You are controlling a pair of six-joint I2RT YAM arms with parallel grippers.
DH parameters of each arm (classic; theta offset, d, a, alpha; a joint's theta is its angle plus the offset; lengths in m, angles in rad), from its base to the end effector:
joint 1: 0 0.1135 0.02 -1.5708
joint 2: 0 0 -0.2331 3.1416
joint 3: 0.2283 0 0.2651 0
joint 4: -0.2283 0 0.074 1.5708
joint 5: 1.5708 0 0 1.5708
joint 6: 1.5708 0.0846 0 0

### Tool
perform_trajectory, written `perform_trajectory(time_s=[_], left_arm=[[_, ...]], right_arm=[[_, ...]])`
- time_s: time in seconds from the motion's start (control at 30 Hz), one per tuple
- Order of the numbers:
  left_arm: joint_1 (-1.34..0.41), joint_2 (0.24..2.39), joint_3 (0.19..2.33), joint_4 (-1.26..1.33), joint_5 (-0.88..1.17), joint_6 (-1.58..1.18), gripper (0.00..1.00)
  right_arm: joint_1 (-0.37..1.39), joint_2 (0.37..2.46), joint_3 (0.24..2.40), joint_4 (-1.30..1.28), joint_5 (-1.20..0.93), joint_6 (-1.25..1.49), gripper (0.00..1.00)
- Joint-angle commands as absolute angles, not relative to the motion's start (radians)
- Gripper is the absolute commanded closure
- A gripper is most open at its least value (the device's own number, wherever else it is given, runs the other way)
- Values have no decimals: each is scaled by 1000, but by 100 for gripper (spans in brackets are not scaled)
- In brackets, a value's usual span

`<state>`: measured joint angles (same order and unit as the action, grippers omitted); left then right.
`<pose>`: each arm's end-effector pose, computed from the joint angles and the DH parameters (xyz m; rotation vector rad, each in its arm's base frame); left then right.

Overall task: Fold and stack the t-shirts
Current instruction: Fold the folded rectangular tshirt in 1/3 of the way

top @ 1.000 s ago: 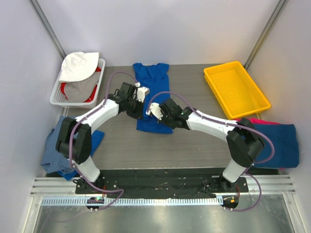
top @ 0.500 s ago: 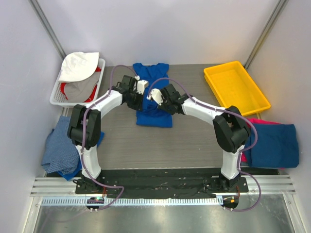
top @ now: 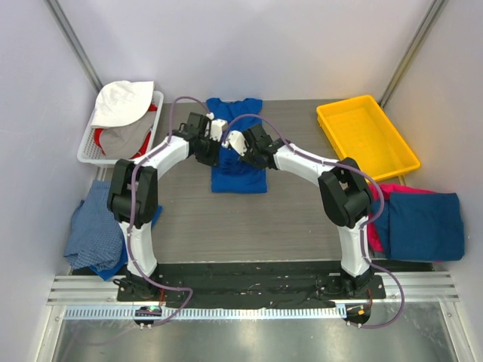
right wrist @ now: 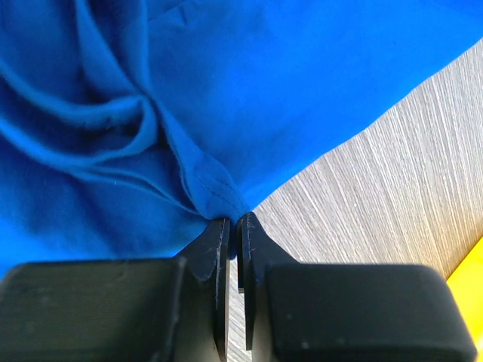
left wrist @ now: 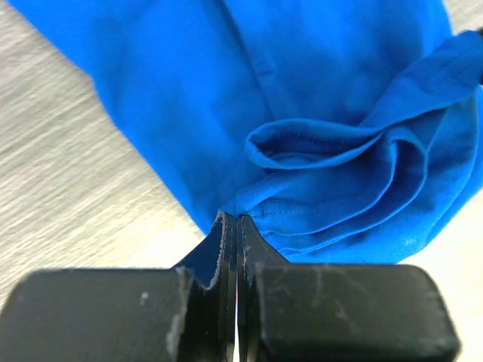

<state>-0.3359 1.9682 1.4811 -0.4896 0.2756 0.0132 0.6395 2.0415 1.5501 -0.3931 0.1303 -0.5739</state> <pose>0.4205 -0.1712 0.1318 0.5514 2.5011 -0.4761 0.3931 0.2787 0.1302 -1.3493 2.0443 -0.1310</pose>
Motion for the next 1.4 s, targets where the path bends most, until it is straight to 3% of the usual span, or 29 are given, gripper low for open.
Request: perform_trajectory(time_s=[0.0, 0.6, 0.93, 1.07, 1.1, 1.2, 1.37], left_arm=[[-302, 1979, 1535, -468, 250, 40, 100], [-267, 2089, 1733, -528, 255, 49, 100], [-267, 2114, 1726, -534, 268, 55, 98], [-267, 2111, 1717, -531, 267, 57, 90], [-267, 2109, 1717, -531, 267, 55, 86], [-268, 2108, 1720, -526, 264, 51, 79], [-270, 2106, 1724, -514, 244, 49, 72]], right_arm=[[634, 2051, 1608, -388, 141, -586, 99], [609, 2112, 1681, -388, 179, -603, 99], [607, 2151, 1732, -391, 206, -611, 99], [607, 2166, 1750, -391, 215, -603, 89], [607, 2167, 1758, -393, 219, -601, 82], [607, 2171, 1767, -390, 224, -595, 72], [607, 2171, 1773, -380, 236, -592, 67]])
